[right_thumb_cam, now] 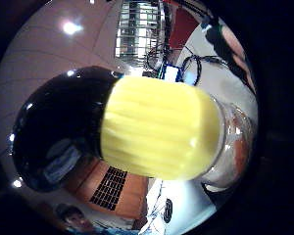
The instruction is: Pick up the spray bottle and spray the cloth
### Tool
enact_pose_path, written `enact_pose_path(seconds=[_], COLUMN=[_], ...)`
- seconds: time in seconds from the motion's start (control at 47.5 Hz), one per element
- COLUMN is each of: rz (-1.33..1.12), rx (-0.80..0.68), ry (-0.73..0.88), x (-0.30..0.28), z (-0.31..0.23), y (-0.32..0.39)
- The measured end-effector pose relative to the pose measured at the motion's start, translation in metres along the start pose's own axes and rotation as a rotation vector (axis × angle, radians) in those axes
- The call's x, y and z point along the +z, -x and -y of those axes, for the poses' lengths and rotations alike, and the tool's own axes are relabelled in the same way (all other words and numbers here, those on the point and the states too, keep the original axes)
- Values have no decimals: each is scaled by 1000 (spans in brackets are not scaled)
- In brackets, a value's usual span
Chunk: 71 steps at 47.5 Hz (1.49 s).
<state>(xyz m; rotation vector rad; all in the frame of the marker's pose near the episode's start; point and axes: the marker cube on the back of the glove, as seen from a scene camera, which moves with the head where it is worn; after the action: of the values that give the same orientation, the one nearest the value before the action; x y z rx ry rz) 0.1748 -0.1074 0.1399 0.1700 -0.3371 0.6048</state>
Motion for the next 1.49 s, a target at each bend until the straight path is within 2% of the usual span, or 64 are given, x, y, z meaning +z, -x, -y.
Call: enact_pose_path(seconds=[0.421, 0.674, 0.863, 1.158, 1.348, 1.495], rz=[-65, -278, -577, -1110, -1374, -1513], rx=[28, -155, -298, -339, -329, -328], ry=[225, 473, 660, 938, 1065, 1094], x=[6, -3, -13, -8, 7, 17], z=[21, 11, -9, -57, -88, -104], y=[15, 70, 133, 205, 217, 197])
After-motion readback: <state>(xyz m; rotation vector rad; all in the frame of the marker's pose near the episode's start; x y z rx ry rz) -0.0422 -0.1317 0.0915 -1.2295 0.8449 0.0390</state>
